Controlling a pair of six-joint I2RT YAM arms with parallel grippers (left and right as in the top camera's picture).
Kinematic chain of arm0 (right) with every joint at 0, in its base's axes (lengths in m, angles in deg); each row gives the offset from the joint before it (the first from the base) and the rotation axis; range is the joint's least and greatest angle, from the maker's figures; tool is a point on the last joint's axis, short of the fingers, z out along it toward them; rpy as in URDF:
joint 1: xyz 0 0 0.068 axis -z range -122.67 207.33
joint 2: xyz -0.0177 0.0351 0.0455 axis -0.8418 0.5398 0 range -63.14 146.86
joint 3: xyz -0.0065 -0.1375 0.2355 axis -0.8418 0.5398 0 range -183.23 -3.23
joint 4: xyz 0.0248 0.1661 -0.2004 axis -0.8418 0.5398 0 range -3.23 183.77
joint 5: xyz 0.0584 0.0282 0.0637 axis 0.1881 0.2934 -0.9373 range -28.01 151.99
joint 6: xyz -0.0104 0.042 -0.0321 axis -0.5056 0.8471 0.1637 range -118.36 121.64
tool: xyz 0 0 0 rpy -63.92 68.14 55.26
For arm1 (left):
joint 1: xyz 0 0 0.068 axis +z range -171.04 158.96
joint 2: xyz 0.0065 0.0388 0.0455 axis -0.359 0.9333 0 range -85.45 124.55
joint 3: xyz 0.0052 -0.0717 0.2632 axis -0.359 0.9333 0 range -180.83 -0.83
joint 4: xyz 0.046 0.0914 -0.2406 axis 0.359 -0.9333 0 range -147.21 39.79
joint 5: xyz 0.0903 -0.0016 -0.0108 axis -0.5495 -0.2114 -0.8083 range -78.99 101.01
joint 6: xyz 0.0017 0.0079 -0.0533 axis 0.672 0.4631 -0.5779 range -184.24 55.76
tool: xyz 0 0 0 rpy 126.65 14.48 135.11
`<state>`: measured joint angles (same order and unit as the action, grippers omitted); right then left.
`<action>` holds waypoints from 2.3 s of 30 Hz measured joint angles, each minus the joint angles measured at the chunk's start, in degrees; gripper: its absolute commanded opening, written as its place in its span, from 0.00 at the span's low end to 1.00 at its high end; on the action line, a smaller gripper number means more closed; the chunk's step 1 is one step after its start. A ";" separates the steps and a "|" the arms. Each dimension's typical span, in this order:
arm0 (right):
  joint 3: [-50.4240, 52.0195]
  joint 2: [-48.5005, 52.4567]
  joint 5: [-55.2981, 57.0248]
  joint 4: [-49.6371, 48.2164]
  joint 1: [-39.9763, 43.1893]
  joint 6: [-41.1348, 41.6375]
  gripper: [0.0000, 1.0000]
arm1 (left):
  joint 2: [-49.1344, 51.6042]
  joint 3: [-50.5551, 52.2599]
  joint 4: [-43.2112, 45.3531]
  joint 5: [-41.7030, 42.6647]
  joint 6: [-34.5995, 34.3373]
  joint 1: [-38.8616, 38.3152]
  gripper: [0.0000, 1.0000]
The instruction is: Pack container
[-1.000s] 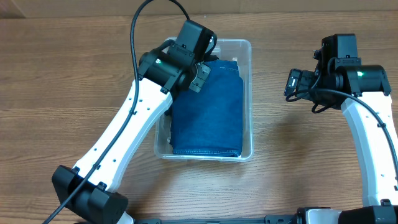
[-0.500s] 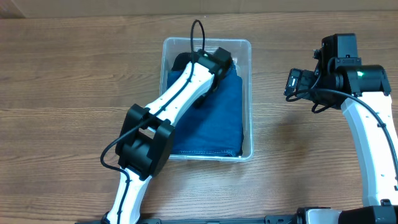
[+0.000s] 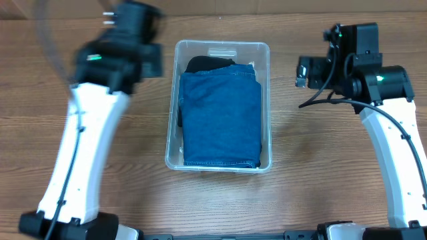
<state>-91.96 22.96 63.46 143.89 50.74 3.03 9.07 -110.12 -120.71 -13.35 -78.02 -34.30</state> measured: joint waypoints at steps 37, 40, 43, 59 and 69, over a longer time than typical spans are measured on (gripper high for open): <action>33.42 -52.39 -1.05 13.38 -1.68 3.08 1.00 | -56.13 40.39 -7.74 22.08 -1.77 14.73 1.00; 33.97 -55.17 -1.03 11.69 -1.40 3.06 1.00 | -56.13 40.39 -7.74 22.08 -1.77 14.73 1.00; 37.05 -64.67 -0.81 4.72 -1.31 3.04 1.00 | -56.13 40.39 -7.80 22.08 -1.77 14.73 1.00; 87.69 -84.26 1.49 -51.52 -1.31 0.09 1.00 | -56.15 40.70 -7.76 22.05 -1.77 14.73 1.00; 87.69 -83.62 0.33 -51.80 -1.31 0.07 1.00 | -56.17 40.70 -7.76 22.08 -1.77 14.73 1.00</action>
<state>-4.27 -60.66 63.79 92.09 49.43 3.09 -47.10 -69.42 -128.47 8.72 -79.79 -19.56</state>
